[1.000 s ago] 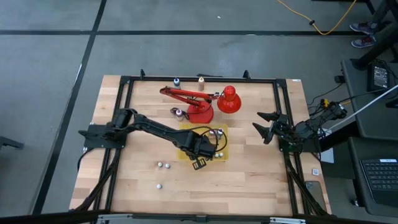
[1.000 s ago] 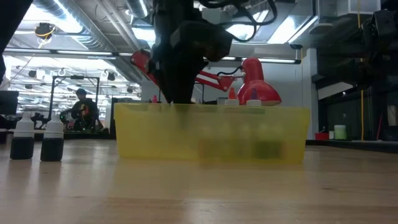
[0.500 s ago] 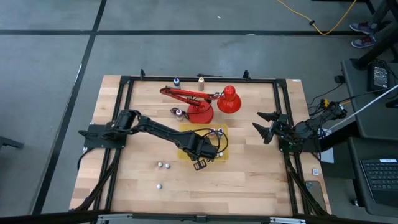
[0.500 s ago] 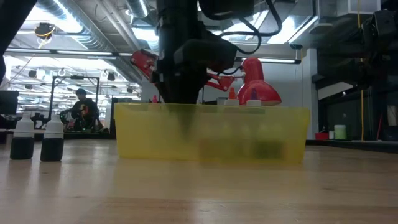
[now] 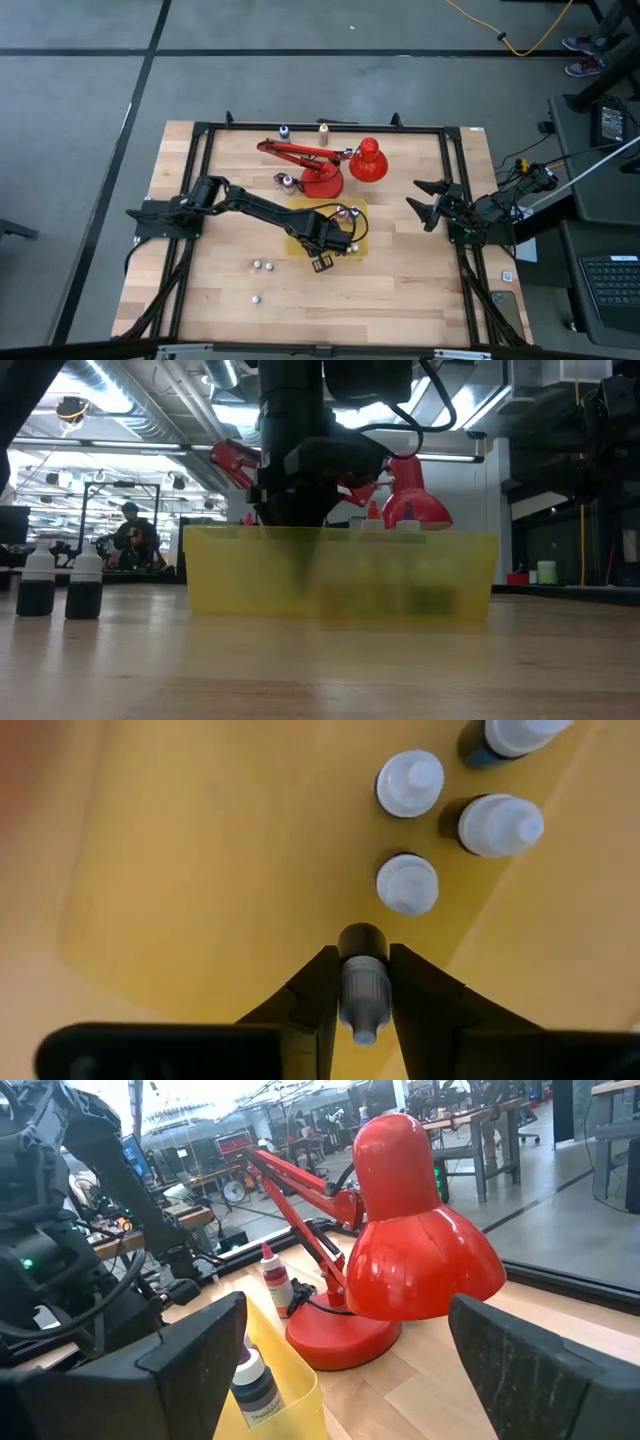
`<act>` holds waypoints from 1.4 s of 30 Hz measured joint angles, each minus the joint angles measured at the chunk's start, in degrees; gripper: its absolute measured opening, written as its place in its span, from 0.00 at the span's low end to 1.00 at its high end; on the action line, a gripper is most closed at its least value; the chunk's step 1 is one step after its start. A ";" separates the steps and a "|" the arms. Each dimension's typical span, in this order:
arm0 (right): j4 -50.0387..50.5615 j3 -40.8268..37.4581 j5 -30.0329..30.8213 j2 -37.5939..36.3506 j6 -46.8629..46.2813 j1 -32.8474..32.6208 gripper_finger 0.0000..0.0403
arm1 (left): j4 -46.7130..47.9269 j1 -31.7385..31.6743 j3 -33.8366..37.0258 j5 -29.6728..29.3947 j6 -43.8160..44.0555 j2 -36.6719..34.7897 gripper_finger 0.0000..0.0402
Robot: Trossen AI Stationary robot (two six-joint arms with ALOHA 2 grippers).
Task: Pick & Place food coloring
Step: Put the small black food bottle into the yellow bin
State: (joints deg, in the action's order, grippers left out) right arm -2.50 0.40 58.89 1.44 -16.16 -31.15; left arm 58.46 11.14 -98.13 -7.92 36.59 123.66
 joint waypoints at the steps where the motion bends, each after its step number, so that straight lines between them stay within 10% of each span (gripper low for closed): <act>1: 0.00 0.00 -0.01 0.00 -0.03 -0.01 0.86 | 0.02 0.00 0.00 0.00 -0.28 0.00 0.20; 30: 0.00 0.00 0.00 0.01 -0.01 0.01 0.86 | 5.30 -0.79 0.21 -2.14 2.73 -6.44 0.73; 42: 0.00 0.00 0.00 0.00 0.05 0.00 0.86 | 4.38 0.34 16.29 0.05 10.16 -21.84 0.73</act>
State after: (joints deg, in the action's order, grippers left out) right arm -2.50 0.40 58.89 1.44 -16.11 -31.15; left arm 62.83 11.48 -81.84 -7.88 46.75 101.81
